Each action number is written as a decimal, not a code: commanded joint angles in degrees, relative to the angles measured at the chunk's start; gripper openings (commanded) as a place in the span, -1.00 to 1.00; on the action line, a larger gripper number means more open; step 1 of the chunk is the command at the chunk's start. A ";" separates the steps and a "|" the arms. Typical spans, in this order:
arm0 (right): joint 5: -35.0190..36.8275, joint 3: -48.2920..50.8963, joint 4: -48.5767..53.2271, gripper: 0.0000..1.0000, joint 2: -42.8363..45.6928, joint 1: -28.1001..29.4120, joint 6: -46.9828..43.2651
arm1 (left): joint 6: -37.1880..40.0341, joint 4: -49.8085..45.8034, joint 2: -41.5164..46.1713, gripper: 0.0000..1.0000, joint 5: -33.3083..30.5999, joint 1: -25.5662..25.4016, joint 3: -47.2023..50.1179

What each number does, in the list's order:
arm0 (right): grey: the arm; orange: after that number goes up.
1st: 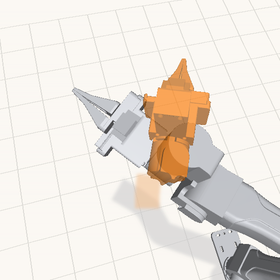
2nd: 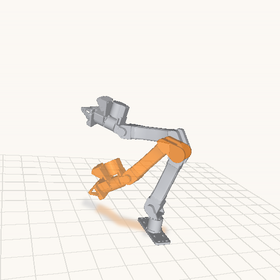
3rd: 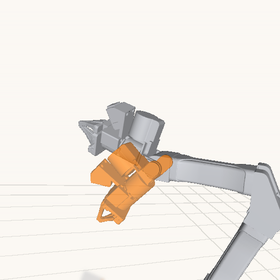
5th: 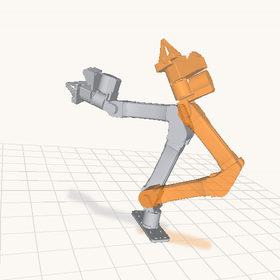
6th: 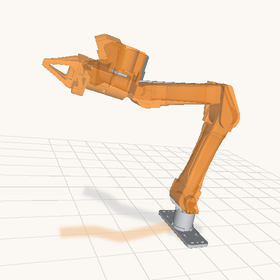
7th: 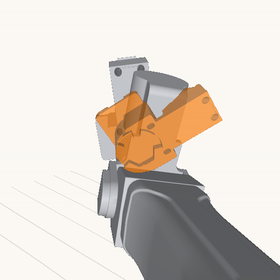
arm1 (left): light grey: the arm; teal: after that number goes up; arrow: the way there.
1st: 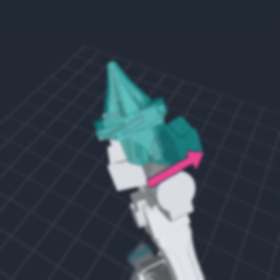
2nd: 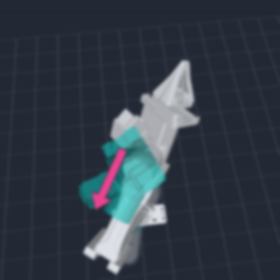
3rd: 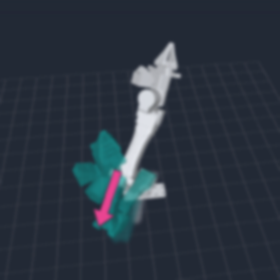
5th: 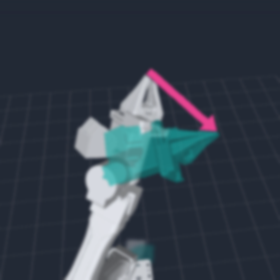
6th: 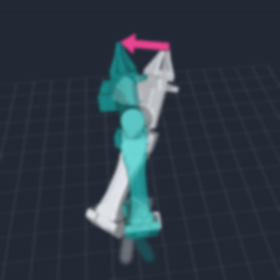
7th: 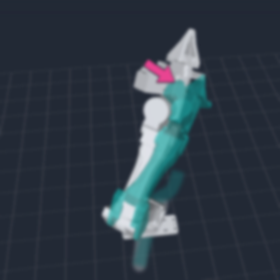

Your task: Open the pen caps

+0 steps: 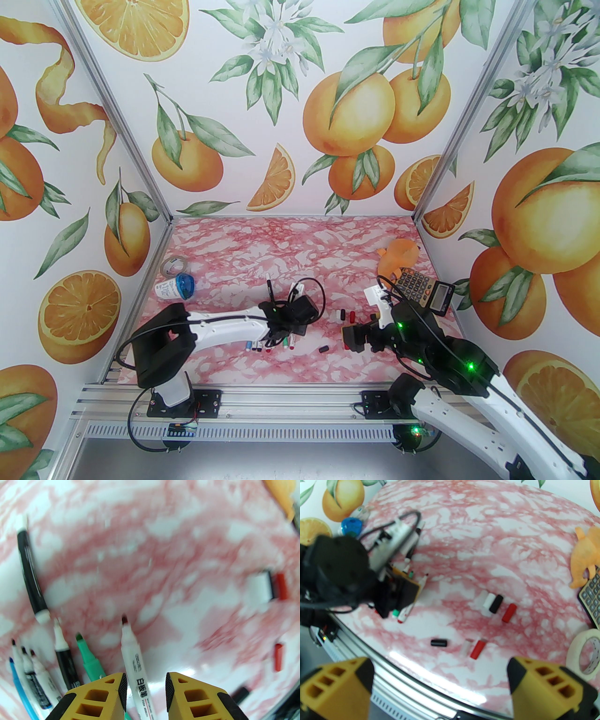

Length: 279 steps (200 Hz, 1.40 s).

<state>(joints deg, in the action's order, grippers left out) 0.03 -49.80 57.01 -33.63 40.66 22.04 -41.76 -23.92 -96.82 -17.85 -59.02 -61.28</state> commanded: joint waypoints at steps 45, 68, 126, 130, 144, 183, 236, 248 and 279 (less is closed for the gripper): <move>1.51 0.34 0.29 0.99 0.58 0.89 0.63 | 7.60 0.09 3.00 -0.26 7.73 14.08 -0.58; 1.72 0.32 0.16 0.99 0.87 0.92 0.63 | 10.49 -0.81 1.52 -0.25 7.96 18.82 -1.36; 1.46 0.42 0.15 0.99 0.40 0.95 0.46 | 13.42 0.44 -3.93 -0.23 10.59 24.75 -3.40; 1.46 0.41 0.15 0.99 0.40 0.91 0.44 | 13.39 0.31 -4.41 -0.23 10.66 24.79 -3.68; 1.46 0.41 0.12 0.99 0.38 0.91 0.46 | 13.63 0.41 -6.09 -0.22 11.15 24.92 -4.63; 1.72 0.41 0.26 0.99 0.49 0.99 0.54 | 13.51 -0.25 -10.83 -0.22 11.55 25.08 -7.49; 1.64 0.41 0.13 0.99 0.33 0.97 0.53 | 13.61 -1.04 -14.11 -0.27 11.66 25.81 -9.20; 1.55 0.43 0.16 0.99 0.32 0.91 0.48 | 13.63 -1.52 -14.58 -0.30 11.20 25.78 -9.61; 1.46 0.42 0.15 0.99 0.13 0.95 0.46 | 14.73 -2.51 -15.65 -0.42 10.49 26.13 -10.35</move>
<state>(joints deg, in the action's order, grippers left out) 0.05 -49.80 57.01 -33.63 41.23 22.22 -28.25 -25.08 -110.91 -6.70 -33.43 -69.52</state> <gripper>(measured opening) 0.996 0.310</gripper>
